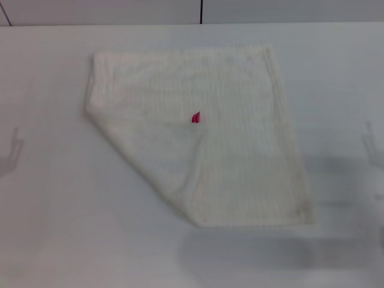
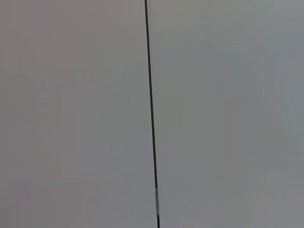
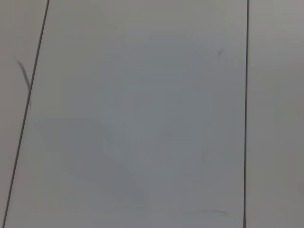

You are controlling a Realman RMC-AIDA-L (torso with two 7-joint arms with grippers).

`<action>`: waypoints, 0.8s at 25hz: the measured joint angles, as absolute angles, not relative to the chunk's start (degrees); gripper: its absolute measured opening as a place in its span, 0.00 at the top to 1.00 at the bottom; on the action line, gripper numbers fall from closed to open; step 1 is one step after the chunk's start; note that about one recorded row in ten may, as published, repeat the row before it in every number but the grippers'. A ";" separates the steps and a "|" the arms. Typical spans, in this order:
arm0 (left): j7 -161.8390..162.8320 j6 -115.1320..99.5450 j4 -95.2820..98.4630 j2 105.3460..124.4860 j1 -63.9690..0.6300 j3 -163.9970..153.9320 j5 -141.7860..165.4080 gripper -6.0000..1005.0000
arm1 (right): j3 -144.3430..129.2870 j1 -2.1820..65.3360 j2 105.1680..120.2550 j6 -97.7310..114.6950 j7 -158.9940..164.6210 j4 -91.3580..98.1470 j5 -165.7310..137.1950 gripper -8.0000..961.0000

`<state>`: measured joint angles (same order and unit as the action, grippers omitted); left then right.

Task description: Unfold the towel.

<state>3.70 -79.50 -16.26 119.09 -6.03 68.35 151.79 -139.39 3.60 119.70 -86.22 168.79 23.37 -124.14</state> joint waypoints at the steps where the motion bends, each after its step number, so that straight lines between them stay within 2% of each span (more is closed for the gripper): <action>1: 3.69 -79.50 -16.26 119.09 -6.05 68.34 151.79 0.20 | -139.39 3.63 119.70 -86.23 168.79 23.37 -124.14 0.26; 16: 4.63 -78.09 -16.74 118.60 -7.18 64.77 152.35 0.20 | -140.61 4.14 119.44 -85.57 169.14 25.74 -124.22 0.29; 19: 5.55 -76.12 -19.32 118.16 -7.44 64.38 153.09 0.21 | -141.68 4.10 118.82 -83.38 169.20 30.20 -124.49 0.29; 20: 5.55 -76.12 -19.32 118.16 -7.44 64.38 153.09 0.21 | -142.00 4.05 118.20 -82.15 169.20 32.08 -124.69 0.29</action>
